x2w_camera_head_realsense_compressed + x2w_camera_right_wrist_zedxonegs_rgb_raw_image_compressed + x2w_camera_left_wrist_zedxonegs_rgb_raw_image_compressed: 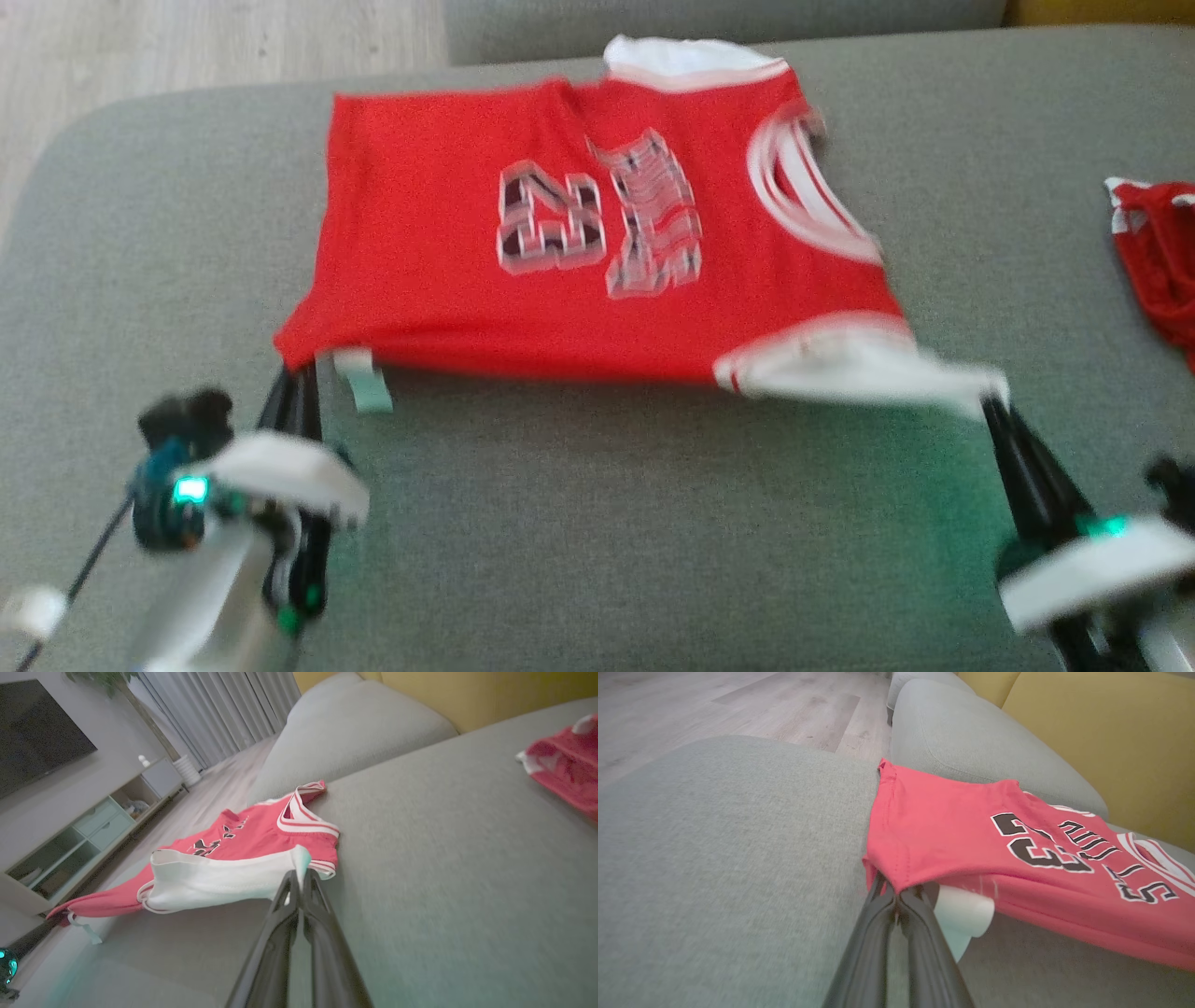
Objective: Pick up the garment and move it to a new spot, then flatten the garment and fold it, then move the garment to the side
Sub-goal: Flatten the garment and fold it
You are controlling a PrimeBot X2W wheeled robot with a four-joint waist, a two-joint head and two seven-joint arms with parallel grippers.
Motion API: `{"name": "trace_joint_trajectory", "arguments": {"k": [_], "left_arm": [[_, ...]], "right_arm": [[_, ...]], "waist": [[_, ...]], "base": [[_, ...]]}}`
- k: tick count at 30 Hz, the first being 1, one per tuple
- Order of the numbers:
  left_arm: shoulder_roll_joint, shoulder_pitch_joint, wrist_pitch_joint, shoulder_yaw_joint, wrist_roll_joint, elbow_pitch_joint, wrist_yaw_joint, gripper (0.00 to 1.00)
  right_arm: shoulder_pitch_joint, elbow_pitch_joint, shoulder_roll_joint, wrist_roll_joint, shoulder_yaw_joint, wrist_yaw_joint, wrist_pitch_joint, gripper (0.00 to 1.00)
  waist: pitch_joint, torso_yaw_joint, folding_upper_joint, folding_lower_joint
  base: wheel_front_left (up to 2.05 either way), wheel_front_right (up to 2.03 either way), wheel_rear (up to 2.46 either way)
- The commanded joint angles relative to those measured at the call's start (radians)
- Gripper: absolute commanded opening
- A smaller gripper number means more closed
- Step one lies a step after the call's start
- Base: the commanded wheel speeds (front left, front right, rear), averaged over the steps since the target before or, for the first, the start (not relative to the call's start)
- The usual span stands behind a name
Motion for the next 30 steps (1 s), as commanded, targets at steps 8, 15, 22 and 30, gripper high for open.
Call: {"name": "trace_joint_trajectory", "arguments": {"k": [8,15,22,30], "left_arm": [[0.263,0.401,0.306,0.057,0.016,-0.808,0.326,0.00],[0.374,0.533,0.497,0.059,0.000,-1.134,0.441,0.00],[0.416,0.425,0.686,0.038,-0.129,-1.071,0.350,0.00],[0.460,0.221,0.950,-0.020,-0.265,-0.897,0.201,0.00]], "right_arm": [[0.270,-0.431,0.123,-0.152,-0.241,-0.001,0.381,0.00],[0.293,-0.581,0.218,-0.236,-0.314,-0.001,0.561,0.00],[0.143,-0.493,0.146,-0.246,-0.268,-0.001,0.574,0.00],[-0.118,-0.255,0.015,-0.202,-0.160,-0.001,0.514,0.00]], "waist": [[-0.012,-0.002,-0.0001,0.0001],[0.015,0.010,-0.0001,0.0001],[0.087,0.025,-0.0001,0.0001],[0.142,0.052,-0.0001,0.0001]], "base": [[0.00,0.00,0.00],[0.00,0.00,0.00],[0.00,0.00,0.00],[0.00,0.00,0.00]]}}
